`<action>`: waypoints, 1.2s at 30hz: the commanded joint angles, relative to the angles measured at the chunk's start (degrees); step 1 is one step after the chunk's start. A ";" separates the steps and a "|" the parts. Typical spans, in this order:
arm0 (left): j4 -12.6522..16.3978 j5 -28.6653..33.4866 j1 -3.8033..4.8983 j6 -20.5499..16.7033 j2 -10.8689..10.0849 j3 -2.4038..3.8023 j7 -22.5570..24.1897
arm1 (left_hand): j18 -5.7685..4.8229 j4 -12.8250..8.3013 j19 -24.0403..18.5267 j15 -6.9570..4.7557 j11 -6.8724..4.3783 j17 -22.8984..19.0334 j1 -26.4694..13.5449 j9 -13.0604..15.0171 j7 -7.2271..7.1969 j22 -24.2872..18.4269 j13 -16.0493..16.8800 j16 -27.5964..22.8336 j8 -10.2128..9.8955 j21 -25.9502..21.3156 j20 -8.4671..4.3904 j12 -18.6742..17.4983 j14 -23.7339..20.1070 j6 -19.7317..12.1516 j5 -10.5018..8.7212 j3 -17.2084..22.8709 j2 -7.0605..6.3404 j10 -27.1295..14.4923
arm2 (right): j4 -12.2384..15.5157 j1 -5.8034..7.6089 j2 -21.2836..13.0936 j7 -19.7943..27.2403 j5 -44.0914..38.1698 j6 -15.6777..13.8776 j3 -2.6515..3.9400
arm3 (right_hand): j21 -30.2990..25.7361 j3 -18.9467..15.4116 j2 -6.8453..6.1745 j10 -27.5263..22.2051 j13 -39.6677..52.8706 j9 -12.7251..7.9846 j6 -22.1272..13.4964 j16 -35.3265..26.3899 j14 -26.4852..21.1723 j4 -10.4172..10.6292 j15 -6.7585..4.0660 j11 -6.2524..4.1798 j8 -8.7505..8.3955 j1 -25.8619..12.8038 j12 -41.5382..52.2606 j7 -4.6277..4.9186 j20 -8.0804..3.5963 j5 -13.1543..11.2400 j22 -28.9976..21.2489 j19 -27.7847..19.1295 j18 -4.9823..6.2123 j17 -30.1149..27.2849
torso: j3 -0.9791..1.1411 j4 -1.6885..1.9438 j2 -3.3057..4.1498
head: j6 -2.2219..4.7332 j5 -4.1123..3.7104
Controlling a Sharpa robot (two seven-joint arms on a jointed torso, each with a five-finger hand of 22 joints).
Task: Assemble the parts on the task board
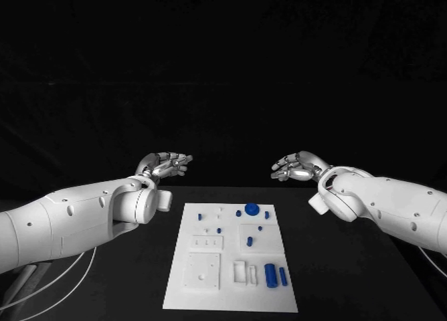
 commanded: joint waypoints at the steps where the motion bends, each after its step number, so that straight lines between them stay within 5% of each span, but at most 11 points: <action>1: 1.02 -0.58 0.09 2.85 -0.53 0.05 -0.68 | 1.01 -1.56 1.79 -0.07 0.58 0.23 0.44 -0.40 0.89 1.01 0.15 1.32 0.11 0.81 -0.23 0.65 3.16 1.23 0.12 -0.55 1.18 1.80 | -0.53 -0.03 1.13 0.31 -19.42 0.84 0.06 | 5.05 6.00 -1.60 5.46 0.26 0.28 4.39 7.40 14.53 -0.79 -6.39 -1.79 1.47 5.35 1.67 0.01 -1.19 -4.09 0.11 15.15 5.35 4.58 | 0.04 0.10 0.23 | 0.18 0.24; 2: 1.63 -1.70 0.10 3.63 -1.00 0.06 -1.55 | 1.29 -2.65 2.52 -0.21 0.76 -0.01 0.41 -0.84 1.22 0.97 0.08 1.34 -0.13 0.94 -0.29 0.70 4.17 1.96 0.09 -1.11 1.82 2.84 | -1.05 -0.20 1.94 0.33 -22.13 -0.12 0.07 | 7.03 6.23 -1.83 5.96 0.26 0.35 4.89 9.55 18.33 -0.62 -7.73 -2.43 1.62 5.39 1.73 -0.08 -1.65 -3.96 0.56 19.26 6.55 6.05 | 0.04 0.06 0.33 | 0.16 0.35; 5: 3.30 -2.70 0.10 4.20 -1.99 0.08 -1.39 | 1.97 -5.09 4.87 -0.86 0.52 0.24 0.89 -1.54 1.60 1.18 0.20 2.66 -0.32 1.88 -0.81 1.41 8.13 3.69 0.18 -1.37 3.42 5.96 | -2.37 -1.02 3.63 0.17 -26.29 -1.77 0.20 | 11.77 5.87 -2.49 7.15 0.33 0.47 6.02 14.70 26.27 -0.77 -9.32 -3.85 1.95 5.85 1.98 -0.23 -3.97 -3.92 2.21 27.80 6.95 9.36 | 0.15 0.12 0.83 | 0.30 0.45; 7: 4.17 -2.94 0.12 4.76 -2.37 0.09 -1.26 | 1.86 -6.25 4.98 -0.90 0.29 -0.02 0.58 -1.87 1.38 1.07 0.06 2.31 -0.38 1.78 -0.91 1.42 8.35 4.52 0.16 -1.54 4.05 6.75 | -2.81 -1.48 4.32 -0.45 -28.37 -2.55 0.32 | 17.46 4.88 -2.89 8.23 0.32 0.37 7.19 21.11 31.78 -1.25 -10.53 -4.81 2.03 6.21 2.08 -0.26 -7.77 -4.09 3.04 35.87 6.95 13.36 | 0.22 0.24 1.29 | 0.57 0.41; 9: 5.01 -3.31 0.18 5.20 -2.80 0.11 -1.13 | 1.78 -7.16 5.01 -0.89 0.22 -0.23 0.23 -2.16 1.24 1.03 -0.13 2.00 -0.47 1.68 -0.93 1.26 8.46 5.02 0.24 -1.61 4.35 7.07 | -2.74 -1.77 4.76 -1.71 -30.84 -3.42 0.46 | 22.21 4.86 -2.74 8.80 0.03 -0.07 7.90 27.63 32.94 -1.73 -10.84 -4.99 1.49 6.13 1.61 -0.09 -10.15 -3.79 3.03 39.12 6.95 17.86 | 0.19 0.43 1.67 | 0.66 0.32; 12: 6.64 -3.78 0.32 5.78 -3.77 0.28 -0.76 | 1.72 -7.98 4.99 -0.83 0.21 -0.43 -0.22 -2.47 1.15 1.01 -0.34 1.65 -0.61 1.55 -0.91 1.06 8.46 5.42 0.23 -1.62 4.48 7.31 | -3.00 -2.07 5.70 -2.93 -34.76 -4.55 0.67 | 29.64 6.68 -2.71 9.65 -0.48 -0.76 8.84 35.48 30.20 -1.66 -10.83 -5.06 0.48 5.72 0.50 -0.20 -11.77 -3.63 2.93 38.90 6.95 23.08 | 0.13 0.70 2.48 | 0.90 0.14; 15: 8.00 -3.94 0.61 6.36 -4.27 0.47 -0.59 | 1.71 -8.35 5.06 -0.87 0.19 -0.46 -0.49 -2.63 1.12 1.02 -0.44 1.62 -0.73 1.53 -0.93 0.95 8.66 5.50 0.21 -1.64 4.41 7.41 | -3.60 -2.35 6.34 -3.90 -37.66 -4.79 0.81 | 32.57 6.93 -2.99 9.89 -0.55 -0.87 9.10 38.05 30.58 -1.73 -10.90 -5.10 0.24 5.59 0.09 -0.25 -12.30 -3.50 3.05 39.56 6.95 24.02 | -0.07 0.84 3.14 | 1.05 -0.16; 24: 13.05 -5.06 1.54 6.76 -6.36 1.14 -0.80 | 1.66 -9.32 5.21 -0.92 0.08 -0.61 -1.36 -3.03 0.96 1.03 -0.68 1.35 -0.87 1.45 -1.00 0.75 8.91 6.04 0.22 -1.49 4.65 7.93 | -7.85 -3.10 9.76 -4.31 -43.44 -5.64 1.09 | 34.88 7.72 -3.20 9.54 -0.70 -1.02 8.90 40.70 30.56 -1.85 -10.68 -4.87 -0.27 6.13 -0.91 -0.23 -12.70 -3.56 2.78 40.41 6.95 23.96 | -0.56 2.03 6.01 | 2.09 -0.35; 26: 13.46 -5.28 1.56 6.79 -6.40 1.74 -0.85 | 1.68 -9.59 5.37 -0.98 0.04 -0.61 -1.61 -3.16 0.93 1.05 -0.75 1.36 -0.92 1.48 -1.04 0.70 9.16 6.19 0.21 -1.39 4.76 8.12 | -8.44 -3.11 10.20 -4.26 -43.87 -6.02 1.29 | 35.08 7.97 -3.17 9.35 -0.74 -1.06 8.79 41.10 30.50 -1.84 -10.60 -4.79 -0.38 6.30 -1.14 -0.21 -12.80 -3.56 2.75 40.49 6.95 23.91 | -0.67 2.23 6.49 | 2.32 -0.34; 29: 14.09 -5.34 1.71 6.78 -6.49 2.16 -0.81 | 1.69 -9.90 5.52 -1.06 0.00 -0.61 -1.88 -3.28 0.90 1.06 -0.81 1.37 -0.97 1.51 -1.11 0.65 9.38 6.32 0.22 -1.31 4.80 8.29 | -9.63 -3.11 11.21 -4.33 -45.19 -6.16 1.74 | 35.30 8.13 -3.45 9.07 -0.78 -1.09 8.73 41.59 30.37 -1.86 -10.49 -4.67 -0.47 6.37 -1.47 -0.24 -12.88 -3.14 2.70 40.58 6.95 23.79 | -1.10 2.86 7.53 | 2.69 -0.78; 36: 14.49 -5.34 2.26 6.54 -6.70 2.39 -0.82 | 1.65 -10.27 5.51 -1.01 0.00 -0.72 -2.25 -3.43 0.88 1.05 -0.91 1.14 -1.05 1.45 -1.10 0.52 9.26 6.44 0.22 -1.23 4.83 8.39 | -10.88 -3.12 12.51 -4.56 -47.37 -6.14 1.95 | 35.60 8.02 -3.90 8.76 -0.80 -1.12 8.61 42.40 30.16 -1.95 -10.35 -4.53 -0.61 6.39 -1.97 -0.32 -13.02 -2.59 2.60 40.74 6.95 23.54 | -1.54 3.42 9.11 | 3.35 -1.42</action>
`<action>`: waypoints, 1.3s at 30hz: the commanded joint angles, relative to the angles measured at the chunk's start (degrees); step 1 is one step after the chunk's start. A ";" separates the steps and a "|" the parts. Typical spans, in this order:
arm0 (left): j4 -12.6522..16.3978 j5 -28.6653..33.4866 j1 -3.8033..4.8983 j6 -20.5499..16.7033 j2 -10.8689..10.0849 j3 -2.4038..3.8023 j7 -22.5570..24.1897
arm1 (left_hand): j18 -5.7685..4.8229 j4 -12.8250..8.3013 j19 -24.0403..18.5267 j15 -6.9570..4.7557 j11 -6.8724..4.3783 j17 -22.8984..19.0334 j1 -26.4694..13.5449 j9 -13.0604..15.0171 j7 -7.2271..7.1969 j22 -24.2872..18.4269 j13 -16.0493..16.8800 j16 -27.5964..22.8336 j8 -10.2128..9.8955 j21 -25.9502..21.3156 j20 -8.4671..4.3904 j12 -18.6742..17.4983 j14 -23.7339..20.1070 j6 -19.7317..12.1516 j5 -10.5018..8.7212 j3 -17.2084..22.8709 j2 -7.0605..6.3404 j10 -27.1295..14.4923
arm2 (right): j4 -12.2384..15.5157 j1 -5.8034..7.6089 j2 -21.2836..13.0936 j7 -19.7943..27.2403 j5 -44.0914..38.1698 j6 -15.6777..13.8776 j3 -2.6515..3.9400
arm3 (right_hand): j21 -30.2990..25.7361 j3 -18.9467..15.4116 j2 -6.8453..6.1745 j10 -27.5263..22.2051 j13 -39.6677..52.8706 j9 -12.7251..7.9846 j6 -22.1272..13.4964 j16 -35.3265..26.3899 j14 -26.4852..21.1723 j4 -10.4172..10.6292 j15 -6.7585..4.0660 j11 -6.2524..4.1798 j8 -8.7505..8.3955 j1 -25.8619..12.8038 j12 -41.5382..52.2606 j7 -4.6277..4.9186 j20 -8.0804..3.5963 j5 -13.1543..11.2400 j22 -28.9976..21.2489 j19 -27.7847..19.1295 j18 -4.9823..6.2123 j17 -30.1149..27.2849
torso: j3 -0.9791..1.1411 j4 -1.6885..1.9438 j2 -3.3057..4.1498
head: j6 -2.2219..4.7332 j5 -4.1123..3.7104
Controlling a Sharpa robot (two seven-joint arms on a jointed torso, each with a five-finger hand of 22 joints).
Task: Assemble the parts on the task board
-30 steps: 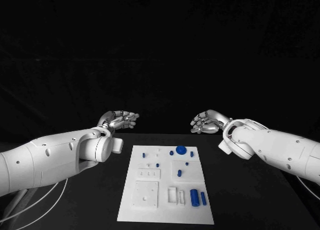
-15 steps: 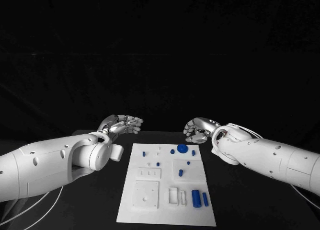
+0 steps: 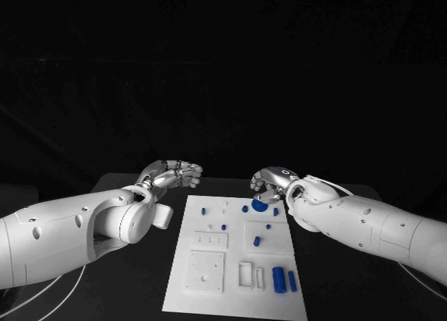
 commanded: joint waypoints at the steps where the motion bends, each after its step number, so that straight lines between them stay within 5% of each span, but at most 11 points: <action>1: 0.31 -0.68 0.28 0.85 -0.07 0.10 0.33 | 0.31 -0.41 0.43 0.02 0.06 -0.10 -0.58 -0.12 0.03 1.06 -0.12 -0.44 -0.29 -0.33 0.10 -0.35 0.16 0.37 0.22 -0.03 -0.09 0.42 | -0.70 -0.03 0.69 -0.35 -3.88 -0.37 0.02 | 0.40 0.33 -0.46 -0.53 -0.08 -0.10 -0.25 0.35 -0.15 -0.09 0.53 0.06 -0.26 0.15 -0.48 -0.03 -2.41 0.30 1.09 2.52 2.69 -0.14 | -0.41 0.60 1.53 | 0.47 -0.37; 10: 1.49 -0.68 0.75 0.85 -0.53 0.50 0.34 | 0.30 -0.75 0.43 0.04 0.09 -0.16 -0.96 -0.31 0.07 1.06 -0.22 -0.58 -0.45 -0.39 0.13 -0.51 0.20 0.34 0.22 0.10 -0.07 0.47 | -2.39 -0.09 2.15 -0.54 -6.33 -0.29 0.02 | 0.52 0.24 -0.61 -0.55 -0.05 -0.10 -0.28 0.81 -0.23 -0.10 0.60 0.13 -0.30 0.26 -0.77 -0.07 -2.45 0.23 1.05 2.63 2.69 -0.31 | -0.59 0.83 3.15 | 1.74 -0.61; 13: 1.77 -0.67 0.77 0.90 -0.54 0.78 0.36 | 0.30 -0.82 0.43 0.04 0.09 -0.17 -1.00 -0.34 0.07 1.07 -0.23 -0.60 -0.47 -0.40 0.12 -0.54 0.21 0.34 0.22 0.13 -0.07 0.48 | -2.87 -0.11 2.47 -0.57 -6.76 -0.06 0.02 | 0.57 0.22 -0.75 -0.59 -0.05 -0.11 -0.32 0.98 -0.26 -0.13 0.64 0.16 -0.34 0.35 -0.90 -0.09 -2.47 0.23 1.03 2.68 2.69 -0.38 | -0.77 1.31 3.76 | 2.01 -0.95; 23: 2.68 -0.67 1.12 0.95 -0.79 1.00 0.22 | 0.28 -1.14 0.39 0.09 0.12 -0.24 -1.24 -0.47 0.09 1.07 -0.30 -0.77 -0.55 -0.46 0.15 -0.68 0.14 0.36 0.22 0.25 -0.13 0.49 | -3.84 -0.30 3.31 -0.81 -8.39 0.46 0.02 | 0.73 -0.35 -1.40 -0.89 -0.06 -0.17 -0.65 1.69 -0.50 -0.11 0.83 0.36 -0.54 0.25 -1.55 -0.10 -2.45 0.61 0.98 2.74 2.69 -0.81 | -1.12 1.88 5.29 | 2.15 -1.32; 31: 2.61 -0.67 1.12 0.94 -0.65 1.00 0.19 | 0.26 -1.30 0.35 0.14 0.17 -0.29 -1.51 -0.56 0.10 1.07 -0.37 -0.91 -0.61 -0.51 0.19 -0.83 0.06 0.38 0.22 0.36 -0.10 0.44 | -4.86 -0.67 3.65 -1.55 -10.19 0.69 0.02 | 0.78 -0.70 -1.79 -1.06 -0.05 -0.20 -0.88 2.09 -0.67 -0.28 0.92 0.44 -0.67 0.60 -1.88 -0.09 -2.46 0.92 0.95 2.67 2.69 -1.17 | -1.47 1.94 6.31 | 2.43 -1.08; 39: 2.96 -0.67 1.14 0.92 -0.96 1.02 0.22 | 0.26 -1.38 0.33 0.15 0.18 -0.31 -1.58 -0.60 0.11 1.08 -0.38 -0.95 -0.63 -0.53 0.20 -0.87 0.04 0.38 0.21 0.39 -0.12 0.44 | -5.03 -0.69 3.74 -2.75 -12.33 0.55 0.02 | 0.80 -0.84 -1.95 -1.05 -0.04 -0.19 -0.88 2.23 -0.72 -0.24 0.94 0.46 -0.67 0.67 -1.93 -0.09 -2.44 0.82 0.93 2.68 2.69 -1.30 | -1.57 1.93 7.23 | 2.94 -1.13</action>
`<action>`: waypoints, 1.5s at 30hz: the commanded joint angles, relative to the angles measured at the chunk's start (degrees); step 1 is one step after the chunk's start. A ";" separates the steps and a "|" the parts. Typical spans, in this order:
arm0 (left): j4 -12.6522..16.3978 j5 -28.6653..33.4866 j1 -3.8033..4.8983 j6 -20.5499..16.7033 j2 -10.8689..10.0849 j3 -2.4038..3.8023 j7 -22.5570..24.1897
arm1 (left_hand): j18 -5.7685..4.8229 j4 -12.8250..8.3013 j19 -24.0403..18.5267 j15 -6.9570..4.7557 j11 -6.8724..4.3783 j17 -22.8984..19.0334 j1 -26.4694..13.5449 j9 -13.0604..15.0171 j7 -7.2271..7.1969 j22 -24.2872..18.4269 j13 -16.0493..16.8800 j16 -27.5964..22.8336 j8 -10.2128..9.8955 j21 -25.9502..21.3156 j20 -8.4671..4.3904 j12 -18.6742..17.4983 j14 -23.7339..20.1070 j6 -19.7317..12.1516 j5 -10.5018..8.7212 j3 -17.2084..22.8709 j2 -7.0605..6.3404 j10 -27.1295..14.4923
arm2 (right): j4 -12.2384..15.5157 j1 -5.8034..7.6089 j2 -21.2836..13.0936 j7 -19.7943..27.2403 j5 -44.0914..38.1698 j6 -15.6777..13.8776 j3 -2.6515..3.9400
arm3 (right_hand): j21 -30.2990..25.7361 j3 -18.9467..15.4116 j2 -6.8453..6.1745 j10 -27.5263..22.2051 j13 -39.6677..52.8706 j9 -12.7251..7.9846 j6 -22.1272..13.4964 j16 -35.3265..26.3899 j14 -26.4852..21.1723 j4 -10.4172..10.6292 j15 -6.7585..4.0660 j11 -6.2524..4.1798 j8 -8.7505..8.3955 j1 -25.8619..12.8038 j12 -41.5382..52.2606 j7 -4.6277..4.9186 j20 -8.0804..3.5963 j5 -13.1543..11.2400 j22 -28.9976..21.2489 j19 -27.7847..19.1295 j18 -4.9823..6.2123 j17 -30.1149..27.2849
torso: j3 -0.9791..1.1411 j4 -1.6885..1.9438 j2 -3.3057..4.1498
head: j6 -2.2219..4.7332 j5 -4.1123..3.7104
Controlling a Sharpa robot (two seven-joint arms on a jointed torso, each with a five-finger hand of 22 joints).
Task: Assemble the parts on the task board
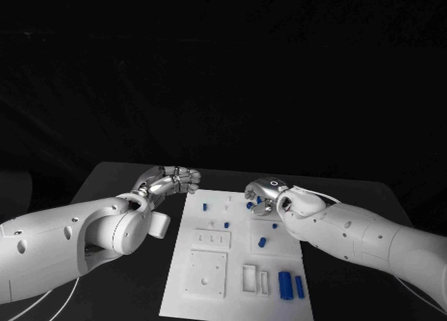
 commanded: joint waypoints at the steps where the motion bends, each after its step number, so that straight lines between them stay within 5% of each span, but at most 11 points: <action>1: 0.37 -0.32 0.14 0.85 -0.13 0.09 0.31 | 0.69 -0.43 0.33 0.15 -0.01 -0.07 -0.56 -0.07 0.11 1.09 -0.09 -0.29 -0.20 -0.31 0.20 -0.21 0.05 0.39 0.21 0.07 -0.10 0.24 | -0.09 -0.03 0.20 -1.23 -2.95 0.49 0.01 | 0.28 -0.26 -0.59 -0.23 -0.05 -0.05 -0.40 0.24 -0.10 0.00 0.33 0.07 -0.17 -0.05 -0.21 -0.10 -2.34 0.15 0.94 2.39 2.74 -0.08 | -0.07 0.00 0.77 | 0.31 0.06; 12: 0.51 -0.32 0.31 0.94 -0.23 0.14 0.13 | 0.68 -0.51 0.31 0.17 0.00 -0.08 -0.67 -0.12 0.12 1.10 -0.10 -0.34 -0.23 -0.33 0.21 -0.27 0.04 0.38 0.20 0.10 -0.12 0.23 | -0.65 -0.11 0.45 -1.53 -3.87 0.47 0.01 | 0.24 -0.17 -0.45 0.35 0.08 0.08 0.13 0.52 -0.16 0.17 0.23 -0.05 0.11 0.13 0.00 -0.30 -2.21 -0.33 0.84 2.43 2.74 -0.37 | -0.18 0.07 1.84 | 0.72 0.08; 25: 0.52 -0.30 0.43 0.99 -0.34 0.17 -0.08 | 0.67 -0.55 0.28 0.21 0.05 -0.12 -1.13 -0.23 0.18 1.11 -0.14 -0.45 -0.31 -0.37 0.26 -0.42 0.03 0.37 0.19 0.18 -0.12 0.21 | -0.65 -0.18 0.62 -0.85 -4.13 -0.70 0.01 | 0.09 1.29 0.09 4.34 0.78 0.60 3.14 1.11 -0.42 0.57 -0.93 -1.27 1.41 -0.03 1.31 -1.27 -1.68 -1.45 0.71 2.28 2.74 -1.88 | -0.24 -0.40 2.80 | 1.43 0.60; 26: 0.52 -0.30 0.44 1.00 -0.34 0.17 -0.10 | 0.67 -0.55 0.28 0.22 0.05 -0.12 -1.17 -0.24 0.19 1.11 -0.14 -0.46 -0.31 -0.37 0.26 -0.43 0.03 0.36 0.19 0.18 -0.12 0.21 | -0.58 -0.18 0.63 -0.85 -4.18 -0.65 0.01 | 0.13 1.41 0.18 4.97 0.93 0.68 3.59 1.16 -0.42 0.58 -1.15 -1.49 1.59 -0.18 1.54 -1.37 -1.66 -1.46 0.74 2.30 2.74 -2.05 | -0.28 -0.36 2.90 | 1.50 0.61; 28: 0.52 -0.30 0.46 1.07 -0.34 0.17 -0.11 | 0.67 -0.56 0.27 0.22 0.05 -0.12 -1.22 -0.25 0.19 1.11 -0.15 -0.47 -0.32 -0.38 0.26 -0.45 0.03 0.36 0.19 0.19 -0.14 0.20 | -0.56 -0.18 0.64 -0.91 -4.40 -0.90 0.01 | 0.23 1.58 0.39 5.96 1.21 0.81 4.36 1.31 -0.40 0.60 -1.55 -1.87 1.88 -0.40 1.88 -1.66 -1.67 -1.52 0.79 2.38 2.74 -2.33 | -0.84 0.62 3.42 | 2.03 -0.37; 35: 0.57 -0.30 0.50 1.07 -0.40 0.17 -0.24 | 0.68 -0.62 0.26 0.21 0.06 -0.13 -1.26 -0.27 0.20 1.12 -0.15 -0.49 -0.33 -0.39 0.26 -0.48 0.03 0.37 0.19 0.23 -0.17 0.20 | -0.30 -0.19 0.65 -1.90 -6.19 -0.93 0.01 | 0.92 2.75 0.93 9.88 2.64 1.72 7.79 1.69 -0.47 0.55 -3.05 -3.41 3.33 -0.50 3.29 -3.14 -1.98 -1.94 1.09 2.81 2.74 -3.23 | -0.89 0.45 3.71 | 2.26 -0.19; 45: 0.56 -0.30 0.57 1.14 -0.40 0.17 -0.38 | 0.70 -0.70 0.25 0.21 0.07 -0.13 -1.31 -0.31 0.22 1.13 -0.16 -0.51 -0.36 -0.40 0.25 -0.54 0.04 0.36 0.19 0.30 -0.22 0.18 | 0.71 -0.19 0.43 -3.80 -7.48 -2.74 0.02 | 2.03 4.62 1.31 11.87 3.68 2.63 9.79 2.53 -0.55 0.49 -3.92 -4.30 4.14 -0.27 3.63 -4.01 -2.13 -2.09 1.22 3.04 2.74 -3.58 | -0.96 0.23 4.06 | 2.64 -0.05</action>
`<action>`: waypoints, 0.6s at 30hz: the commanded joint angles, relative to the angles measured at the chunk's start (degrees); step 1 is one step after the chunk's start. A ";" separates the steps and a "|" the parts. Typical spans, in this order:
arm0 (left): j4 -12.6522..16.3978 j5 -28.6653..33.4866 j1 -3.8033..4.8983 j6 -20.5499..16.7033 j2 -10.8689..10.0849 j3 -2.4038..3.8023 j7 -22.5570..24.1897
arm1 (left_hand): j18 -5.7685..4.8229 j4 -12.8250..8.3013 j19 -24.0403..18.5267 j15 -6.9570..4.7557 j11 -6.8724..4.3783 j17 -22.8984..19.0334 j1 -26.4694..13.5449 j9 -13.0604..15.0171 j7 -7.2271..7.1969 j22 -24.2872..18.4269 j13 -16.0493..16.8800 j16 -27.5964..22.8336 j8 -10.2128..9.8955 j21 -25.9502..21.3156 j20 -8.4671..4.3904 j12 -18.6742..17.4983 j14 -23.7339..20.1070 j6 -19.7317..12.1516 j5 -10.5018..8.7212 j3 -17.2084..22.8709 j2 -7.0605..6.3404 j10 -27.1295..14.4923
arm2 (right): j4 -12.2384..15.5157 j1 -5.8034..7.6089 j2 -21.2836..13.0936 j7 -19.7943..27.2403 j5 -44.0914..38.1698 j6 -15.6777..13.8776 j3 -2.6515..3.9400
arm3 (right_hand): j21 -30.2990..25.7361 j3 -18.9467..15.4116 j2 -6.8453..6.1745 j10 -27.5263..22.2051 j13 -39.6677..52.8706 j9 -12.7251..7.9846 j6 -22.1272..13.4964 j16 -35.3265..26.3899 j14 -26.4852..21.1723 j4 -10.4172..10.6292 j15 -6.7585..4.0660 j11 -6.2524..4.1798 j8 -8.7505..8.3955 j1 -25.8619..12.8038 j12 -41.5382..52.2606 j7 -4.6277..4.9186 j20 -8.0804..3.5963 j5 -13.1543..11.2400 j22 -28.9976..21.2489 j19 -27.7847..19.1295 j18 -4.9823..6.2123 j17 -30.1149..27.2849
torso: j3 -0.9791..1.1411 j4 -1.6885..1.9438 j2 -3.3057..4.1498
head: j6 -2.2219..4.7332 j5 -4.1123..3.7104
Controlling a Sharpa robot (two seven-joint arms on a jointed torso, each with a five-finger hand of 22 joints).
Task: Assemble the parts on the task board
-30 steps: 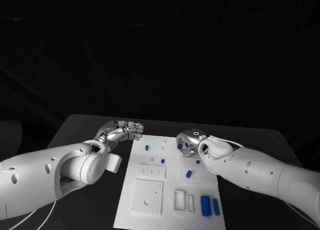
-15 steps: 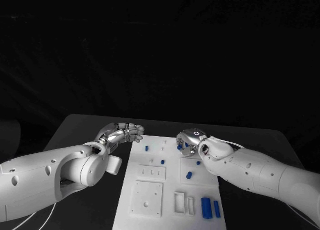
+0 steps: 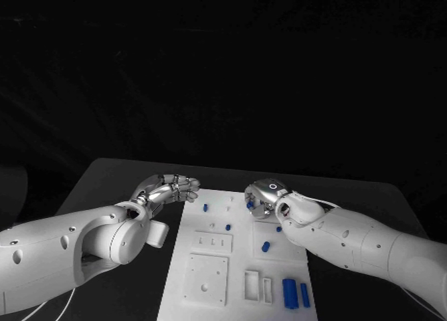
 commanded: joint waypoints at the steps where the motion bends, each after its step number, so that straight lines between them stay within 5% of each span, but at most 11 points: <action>1: 0.14 -0.27 0.10 0.96 0.07 0.04 0.16 | 0.79 -0.45 0.25 0.21 0.07 -0.08 -0.56 -0.08 0.22 1.10 -0.08 -0.30 -0.36 -0.18 0.25 -0.35 0.05 0.36 0.19 0.04 0.08 0.19 | 0.76 -0.94 -0.08 -1.50 -1.80 2.22 -0.50 | 0.44 0.57 0.82 2.45 0.20 0.47 0.56 0.30 -1.12 0.00 -1.60 -0.34 0.33 0.17 0.22 -0.12 -0.38 -0.25 1.24 0.45 4.03 -0.10 | -0.06 -0.10 0.20 | 0.18 0.09; 8: -0.08 -0.27 0.11 0.82 0.00 0.04 0.15 | 0.80 -0.52 0.25 0.22 0.10 -0.09 -0.59 -0.12 0.23 1.11 -0.09 -0.32 -0.39 -0.19 0.26 -0.42 0.05 0.34 0.19 0.11 0.07 0.14 | 2.56 -0.90 -0.61 -3.44 -2.79 -0.39 -0.43 | 0.77 0.87 0.76 2.94 0.45 0.69 0.98 0.46 -1.19 -0.13 -1.78 -0.53 0.48 0.21 0.27 -0.30 -0.44 -0.25 1.25 0.44 4.03 -0.20 | -0.02 -0.21 0.35 | 0.50 0.24; 18: -0.14 -0.27 0.29 0.61 -0.16 0.04 0.18 | 0.80 -0.64 0.24 0.22 0.13 -0.10 -0.64 -0.17 0.25 1.12 -0.11 -0.36 -0.43 -0.20 0.26 -0.50 0.05 0.33 0.19 0.20 0.03 0.10 | 5.17 -0.07 -1.16 -5.95 -4.63 -3.03 0.97 | 1.17 1.15 0.52 3.32 0.67 0.88 1.40 0.71 -1.18 -0.21 -1.91 -0.67 0.57 0.35 0.22 -0.48 -0.57 -0.25 1.25 0.48 4.03 -0.30 | -0.07 -0.34 0.56 | 1.18 0.42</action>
